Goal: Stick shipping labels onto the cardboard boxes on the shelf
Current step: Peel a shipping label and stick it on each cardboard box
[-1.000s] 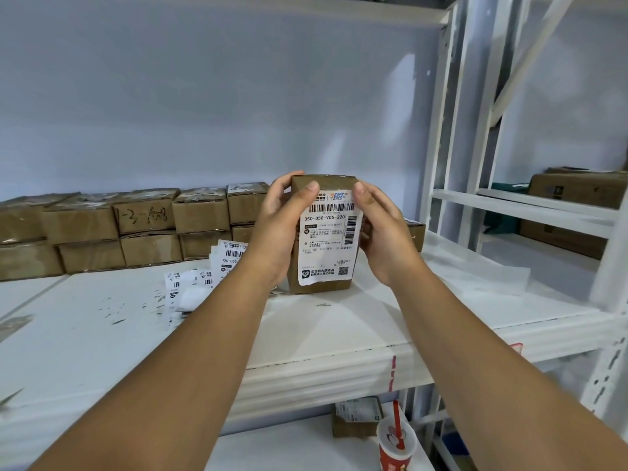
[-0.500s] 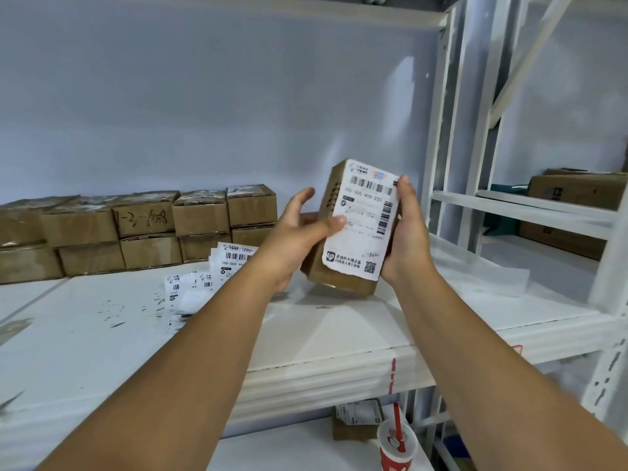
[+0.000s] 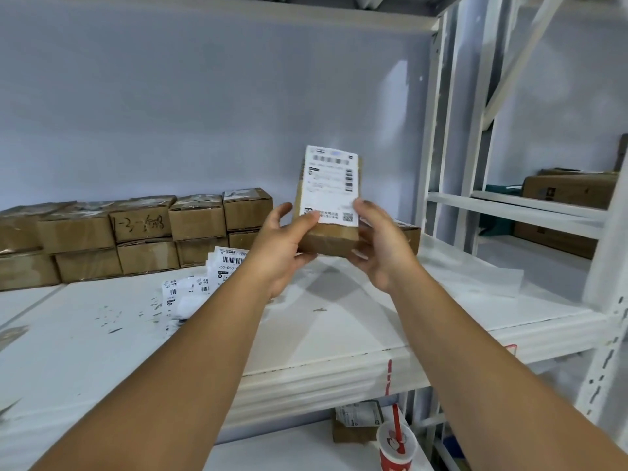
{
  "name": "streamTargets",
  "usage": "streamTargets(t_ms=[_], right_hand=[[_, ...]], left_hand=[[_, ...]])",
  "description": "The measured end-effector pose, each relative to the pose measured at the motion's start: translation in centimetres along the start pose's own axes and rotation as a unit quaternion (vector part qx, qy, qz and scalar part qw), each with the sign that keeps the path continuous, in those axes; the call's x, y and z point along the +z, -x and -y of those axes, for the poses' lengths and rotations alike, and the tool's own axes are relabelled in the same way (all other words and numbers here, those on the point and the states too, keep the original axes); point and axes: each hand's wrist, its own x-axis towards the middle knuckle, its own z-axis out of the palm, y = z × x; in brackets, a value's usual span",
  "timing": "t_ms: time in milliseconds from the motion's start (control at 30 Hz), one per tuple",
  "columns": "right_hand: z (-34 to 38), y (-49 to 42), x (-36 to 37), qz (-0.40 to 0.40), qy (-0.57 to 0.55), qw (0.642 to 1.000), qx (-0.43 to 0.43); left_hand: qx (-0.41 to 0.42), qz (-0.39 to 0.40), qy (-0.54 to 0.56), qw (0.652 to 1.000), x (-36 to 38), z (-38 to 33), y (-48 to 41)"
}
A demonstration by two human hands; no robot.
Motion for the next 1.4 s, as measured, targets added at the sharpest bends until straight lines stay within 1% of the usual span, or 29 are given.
streamTargets(t_ms=[133,200,267,333,400,433,500,533,600,667,767,833,967,1100,1200,1400], right_hand=[[-0.3,0.4,0.3,0.096,0.046,0.994,0.004],[-0.3,0.3,0.3,0.103,0.034,0.994,-0.006],[-0.3,0.3,0.4,0.097,0.024,0.995,-0.013],[-0.3,0.2,0.4,0.084,0.024,0.996,-0.022],[-0.4,0.1,0.3,0.054,0.023,0.998,-0.033],[-0.4,0.0,0.3,0.038,0.02,0.998,-0.04],[-0.5,-0.1,0.3,0.011,0.016,0.998,-0.055],[-0.6,-0.1,0.3,-0.005,0.015,0.998,-0.062],[-0.6,-0.4,0.3,-0.039,0.01,0.996,-0.079],[-0.3,-0.9,0.0,-0.08,0.002,0.993,-0.09],[0.9,-2.4,-0.8,-0.143,-0.023,0.985,-0.095],[1.8,-3.8,-1.6,-0.18,-0.013,0.978,-0.106],[3.0,-7.0,-3.6,-0.23,0.058,0.96,-0.145],[3.3,-8.9,-5.6,-0.28,0.128,0.941,-0.138],[2.3,-9.6,-7.1,-0.29,0.181,0.929,-0.142],[1.5,-10.4,-8.3,-0.27,0.242,0.926,-0.107]], left_hand=[[0.015,-0.044,0.03,0.998,-0.3,0.0,-0.3],[0.02,-0.047,0.035,0.998,-0.3,0.1,-0.4],[0.03,-0.046,0.01,0.998,-0.2,0.1,-0.4],[0.048,-0.053,-0.043,0.996,-0.1,0.2,-0.4],[0.09,-0.066,-0.122,0.986,0.0,0.4,-0.3],[0.126,-0.074,-0.173,0.974,0.1,0.4,-0.1],[0.197,-0.09,-0.267,0.939,0.4,0.5,0.3],[0.215,-0.093,-0.3,0.925,0.7,0.6,0.6],[0.221,-0.084,-0.351,0.906,1.6,0.9,0.7],[0.195,-0.066,-0.376,0.904,2.8,1.1,0.4],[0.174,-0.038,-0.372,0.911,5.2,1.1,-1.0],[0.168,-0.028,-0.361,0.917,6.7,1.0,-2.3],[0.156,-0.001,-0.32,0.935,9.2,1.9,-4.9],[0.14,0.017,-0.302,0.943,10.4,3.7,-7.0],[0.127,0.018,-0.291,0.948,10.7,5.0,-8.1],[0.116,0.031,-0.299,0.947,10.7,6.1,-8.7]])
